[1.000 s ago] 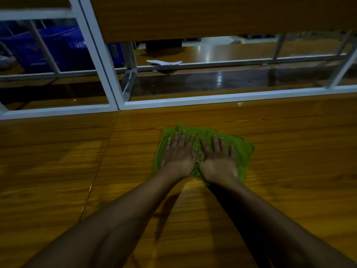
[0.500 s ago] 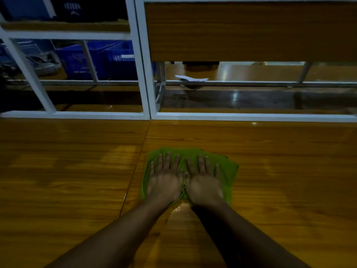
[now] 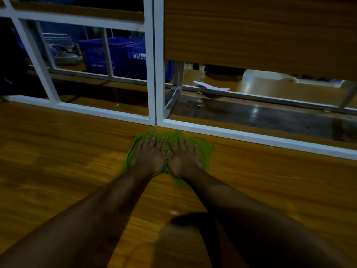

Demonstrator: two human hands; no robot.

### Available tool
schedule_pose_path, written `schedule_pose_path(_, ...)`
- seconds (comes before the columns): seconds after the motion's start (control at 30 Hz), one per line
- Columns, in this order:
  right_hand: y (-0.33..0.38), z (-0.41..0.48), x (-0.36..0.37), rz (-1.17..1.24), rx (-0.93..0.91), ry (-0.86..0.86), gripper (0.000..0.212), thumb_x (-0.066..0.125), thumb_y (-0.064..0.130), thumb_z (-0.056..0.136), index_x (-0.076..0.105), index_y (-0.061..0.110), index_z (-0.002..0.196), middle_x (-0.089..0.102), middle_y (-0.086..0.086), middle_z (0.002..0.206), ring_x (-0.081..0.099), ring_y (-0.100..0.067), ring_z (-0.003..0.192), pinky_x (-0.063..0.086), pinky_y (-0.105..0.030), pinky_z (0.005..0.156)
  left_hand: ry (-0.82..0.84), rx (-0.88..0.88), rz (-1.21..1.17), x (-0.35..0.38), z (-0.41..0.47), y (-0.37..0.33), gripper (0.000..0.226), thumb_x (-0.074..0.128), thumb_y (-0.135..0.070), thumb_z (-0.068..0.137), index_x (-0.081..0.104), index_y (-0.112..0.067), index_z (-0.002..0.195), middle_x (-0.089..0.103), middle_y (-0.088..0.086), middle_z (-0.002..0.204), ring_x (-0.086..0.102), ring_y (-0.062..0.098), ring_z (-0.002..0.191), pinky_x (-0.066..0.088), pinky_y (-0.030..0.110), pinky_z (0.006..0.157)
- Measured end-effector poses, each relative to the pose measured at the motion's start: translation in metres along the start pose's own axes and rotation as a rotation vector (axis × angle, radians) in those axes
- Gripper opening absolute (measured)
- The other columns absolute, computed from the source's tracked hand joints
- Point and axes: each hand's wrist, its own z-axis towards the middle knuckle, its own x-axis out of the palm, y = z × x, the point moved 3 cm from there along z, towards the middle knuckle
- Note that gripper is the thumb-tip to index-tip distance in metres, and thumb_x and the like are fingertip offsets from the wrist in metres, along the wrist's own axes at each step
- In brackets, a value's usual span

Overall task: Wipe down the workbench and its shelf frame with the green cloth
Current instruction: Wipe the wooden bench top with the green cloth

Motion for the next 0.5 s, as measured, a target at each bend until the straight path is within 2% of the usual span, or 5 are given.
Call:
schedule_pose_path(0.23,-0.072,0.022,-0.007,0.016,0.003,-0.04,0.058,0.009,0.05,0.101,0.005,0.034,0.157,-0.005,-0.002,0.165,-0.004,-0.023,0.152,-0.003,-0.052,0.12,-0.001,-0.027,-0.024,0.006,0.046,-0.058,0.06,0.011,-0.045,0.103,0.006,-0.019,0.156,0.0,0.009,0.164,0.001,0.027,0.15,0.001,0.043,0.12)
schedule_pose_path(0.37,-0.135,0.007,-0.01,0.021,-0.011,-0.087,0.054,0.012,0.043,0.104,0.01,0.031,0.157,0.003,0.005,0.166,0.001,-0.017,0.151,0.0,-0.046,0.121,0.017,-0.032,-0.033,0.013,0.058,-0.122,0.064,0.017,-0.049,0.102,0.01,-0.016,0.156,0.003,0.02,0.161,0.003,0.034,0.149,0.002,0.046,0.12)
schedule_pose_path(0.5,-0.189,-0.02,-0.014,0.02,0.03,-0.099,0.054,0.011,0.043,0.104,0.009,0.032,0.157,0.001,0.005,0.166,0.0,-0.017,0.151,0.0,-0.045,0.121,0.042,-0.03,-0.032,0.013,0.051,-0.183,0.067,0.017,-0.051,0.101,0.007,-0.014,0.156,0.0,0.025,0.16,0.001,0.038,0.148,-0.002,0.046,0.12)
